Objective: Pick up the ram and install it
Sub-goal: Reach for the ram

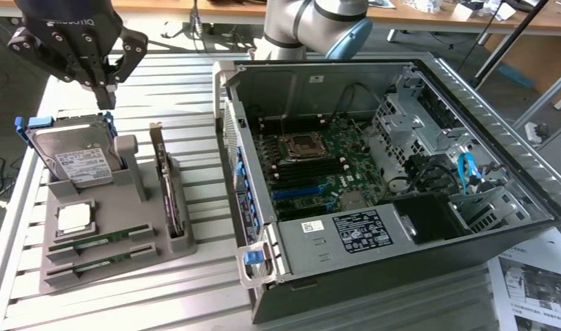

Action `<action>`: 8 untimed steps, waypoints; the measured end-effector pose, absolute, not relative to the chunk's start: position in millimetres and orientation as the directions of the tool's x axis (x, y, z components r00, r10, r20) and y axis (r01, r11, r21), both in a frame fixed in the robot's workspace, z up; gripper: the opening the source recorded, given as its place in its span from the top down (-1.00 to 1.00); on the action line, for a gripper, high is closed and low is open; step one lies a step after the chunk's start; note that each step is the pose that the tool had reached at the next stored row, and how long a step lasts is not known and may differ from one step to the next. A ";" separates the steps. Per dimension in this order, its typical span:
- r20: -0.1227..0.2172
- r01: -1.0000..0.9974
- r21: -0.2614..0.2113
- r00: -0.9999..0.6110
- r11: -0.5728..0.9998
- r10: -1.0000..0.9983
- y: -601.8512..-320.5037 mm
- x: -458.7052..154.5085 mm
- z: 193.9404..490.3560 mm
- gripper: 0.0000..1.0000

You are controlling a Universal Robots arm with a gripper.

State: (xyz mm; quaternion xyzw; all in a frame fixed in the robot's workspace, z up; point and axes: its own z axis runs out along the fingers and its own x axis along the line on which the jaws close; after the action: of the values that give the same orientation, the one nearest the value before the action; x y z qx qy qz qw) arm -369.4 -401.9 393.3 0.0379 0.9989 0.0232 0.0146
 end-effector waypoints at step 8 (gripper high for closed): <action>-0.027 0.075 0.047 -0.997 0.996 0.076 -411.8 -369.4 393.3 0.79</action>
State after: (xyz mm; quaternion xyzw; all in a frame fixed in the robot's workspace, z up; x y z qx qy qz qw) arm -369.4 -411.8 393.3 0.0379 0.9989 0.0232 0.0146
